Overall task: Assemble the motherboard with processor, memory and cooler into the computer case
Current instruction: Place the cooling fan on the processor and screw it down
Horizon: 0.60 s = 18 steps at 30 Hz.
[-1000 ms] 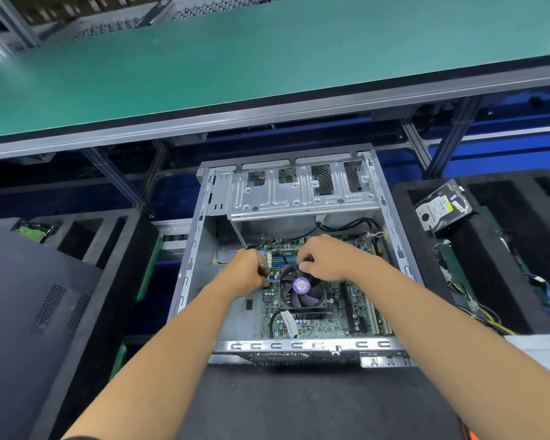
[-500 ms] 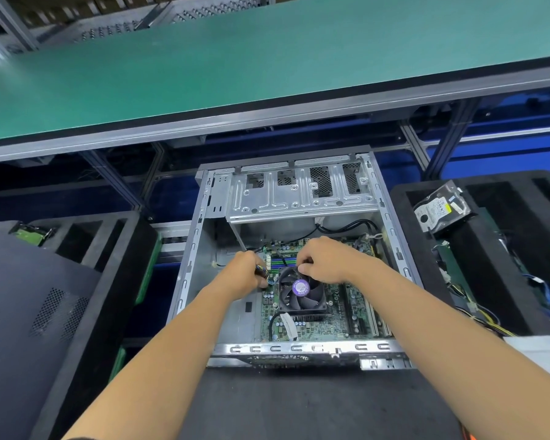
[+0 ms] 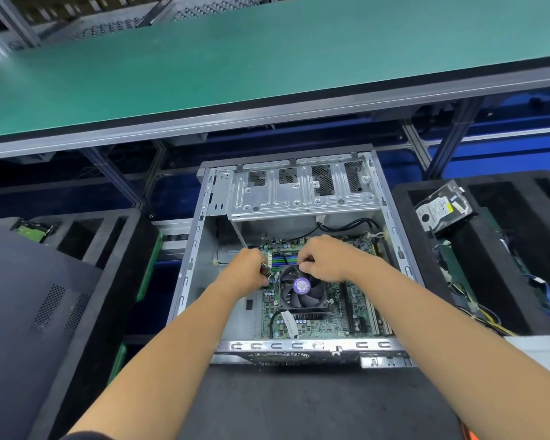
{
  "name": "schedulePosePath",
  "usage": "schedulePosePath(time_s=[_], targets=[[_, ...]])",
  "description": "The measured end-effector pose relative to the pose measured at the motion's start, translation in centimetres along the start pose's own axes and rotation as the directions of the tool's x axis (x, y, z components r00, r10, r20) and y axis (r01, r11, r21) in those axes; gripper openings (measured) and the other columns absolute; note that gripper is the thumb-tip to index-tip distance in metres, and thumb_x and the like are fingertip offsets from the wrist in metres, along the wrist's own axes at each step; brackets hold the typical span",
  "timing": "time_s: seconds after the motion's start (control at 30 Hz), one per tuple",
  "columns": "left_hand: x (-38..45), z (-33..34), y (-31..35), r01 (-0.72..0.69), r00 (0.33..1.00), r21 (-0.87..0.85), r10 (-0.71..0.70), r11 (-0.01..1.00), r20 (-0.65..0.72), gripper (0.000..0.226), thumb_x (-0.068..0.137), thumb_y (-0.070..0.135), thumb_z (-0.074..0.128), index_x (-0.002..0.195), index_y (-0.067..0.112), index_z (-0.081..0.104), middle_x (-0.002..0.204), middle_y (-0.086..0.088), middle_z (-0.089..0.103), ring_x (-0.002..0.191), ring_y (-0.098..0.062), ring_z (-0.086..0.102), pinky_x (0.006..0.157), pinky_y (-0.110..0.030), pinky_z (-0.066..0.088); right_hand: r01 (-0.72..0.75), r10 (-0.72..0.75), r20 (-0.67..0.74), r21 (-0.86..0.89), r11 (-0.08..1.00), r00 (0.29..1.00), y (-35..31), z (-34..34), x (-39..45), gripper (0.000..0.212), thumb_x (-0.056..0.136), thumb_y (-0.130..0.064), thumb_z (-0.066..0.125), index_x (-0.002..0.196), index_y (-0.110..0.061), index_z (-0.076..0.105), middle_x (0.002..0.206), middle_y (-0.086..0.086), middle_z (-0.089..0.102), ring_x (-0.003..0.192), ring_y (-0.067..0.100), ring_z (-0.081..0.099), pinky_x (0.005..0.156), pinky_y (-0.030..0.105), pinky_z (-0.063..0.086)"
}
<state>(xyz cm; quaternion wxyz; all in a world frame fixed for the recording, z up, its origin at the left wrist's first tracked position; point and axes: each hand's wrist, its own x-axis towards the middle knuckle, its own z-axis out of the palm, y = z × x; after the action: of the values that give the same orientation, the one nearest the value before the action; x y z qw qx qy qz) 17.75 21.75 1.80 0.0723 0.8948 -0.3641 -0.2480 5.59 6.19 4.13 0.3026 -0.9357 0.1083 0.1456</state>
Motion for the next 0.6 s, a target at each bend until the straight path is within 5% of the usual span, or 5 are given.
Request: schedulePosePath(time_s=[0.37,0.6], targets=[[-0.22,-0.32,0.03,0.016,1.0,-0.019,-0.015,1.0,0.023,0.014,0.08,0.014,0.074,0.079,0.004,0.064,0.07,-0.006,0.054,0.066,-0.023,0.051,0.062,-0.029,0.044,-0.004,0.004,-0.002,-0.011,1.0,1.0,0.07,0.08,0.13,0.018,0.096,-0.021,0.053,0.087,-0.022,0.068,0.084,-0.005,0.062,0.084,0.018,0.054,0.078,0.032,0.043],[-0.36,-0.38,-0.02,0.0,1.0,0.018,0.0,1.0,0.021,0.026,0.084,0.015,0.07,0.106,0.001,0.066,0.097,-0.014,0.06,0.088,-0.029,0.06,0.082,-0.037,0.052,0.0,0.0,-0.006,-0.005,1.0,1.0,0.03,0.06,0.13,0.018,0.096,-0.021,0.054,0.083,-0.027,0.064,0.078,-0.011,0.057,0.076,0.014,0.056,0.073,0.03,0.041]])
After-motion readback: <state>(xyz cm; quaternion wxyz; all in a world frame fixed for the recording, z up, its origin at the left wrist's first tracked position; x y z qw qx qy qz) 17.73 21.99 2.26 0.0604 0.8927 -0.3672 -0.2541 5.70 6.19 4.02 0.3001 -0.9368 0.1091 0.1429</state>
